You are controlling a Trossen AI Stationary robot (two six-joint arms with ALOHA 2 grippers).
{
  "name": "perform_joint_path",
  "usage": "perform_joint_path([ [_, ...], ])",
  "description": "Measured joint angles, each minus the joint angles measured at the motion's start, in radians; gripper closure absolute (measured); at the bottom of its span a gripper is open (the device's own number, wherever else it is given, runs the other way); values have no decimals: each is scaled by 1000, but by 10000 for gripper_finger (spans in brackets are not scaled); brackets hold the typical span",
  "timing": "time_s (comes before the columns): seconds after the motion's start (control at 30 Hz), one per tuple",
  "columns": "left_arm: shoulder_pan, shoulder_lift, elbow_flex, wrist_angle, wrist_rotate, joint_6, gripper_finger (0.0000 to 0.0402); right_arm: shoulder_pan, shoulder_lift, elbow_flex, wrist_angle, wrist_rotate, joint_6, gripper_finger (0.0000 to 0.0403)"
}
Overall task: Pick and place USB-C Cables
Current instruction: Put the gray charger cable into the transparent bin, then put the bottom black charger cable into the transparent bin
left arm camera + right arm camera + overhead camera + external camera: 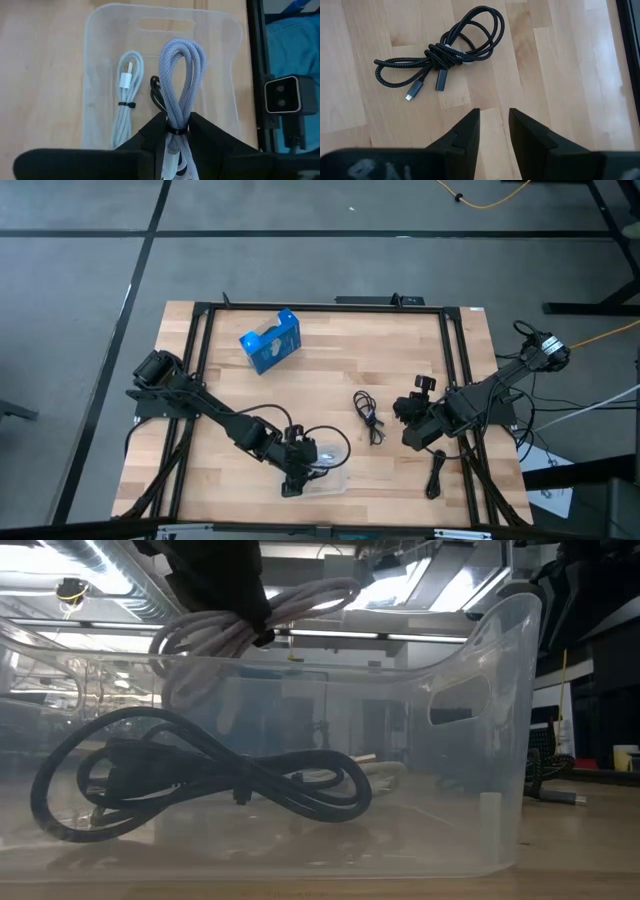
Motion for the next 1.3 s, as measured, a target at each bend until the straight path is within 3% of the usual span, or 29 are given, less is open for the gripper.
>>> perform_joint_path([
  [0.2, 4, 0, 0, 0, -54, -68, 325, 0, 0, 0, 0, 0, 0, 295],
  [0.53, 9, 0, 1, 0, -49, -85, 296, 0, 0, 0, 1, 0, 0, 295],
  [0.8, 9, -2, 1, 0, -25, -79, 295, 0, 0, 0, 0, 0, 0, 295],
  [1.07, 36, -2, 1, 0, -28, -70, 296, 0, 0, 0, 1, -84, 87, 295],
  [1.3, 69, -61, 2, -15, -31, 37, 296, 0, 0, 0, 96, 127, 81, 295],
])
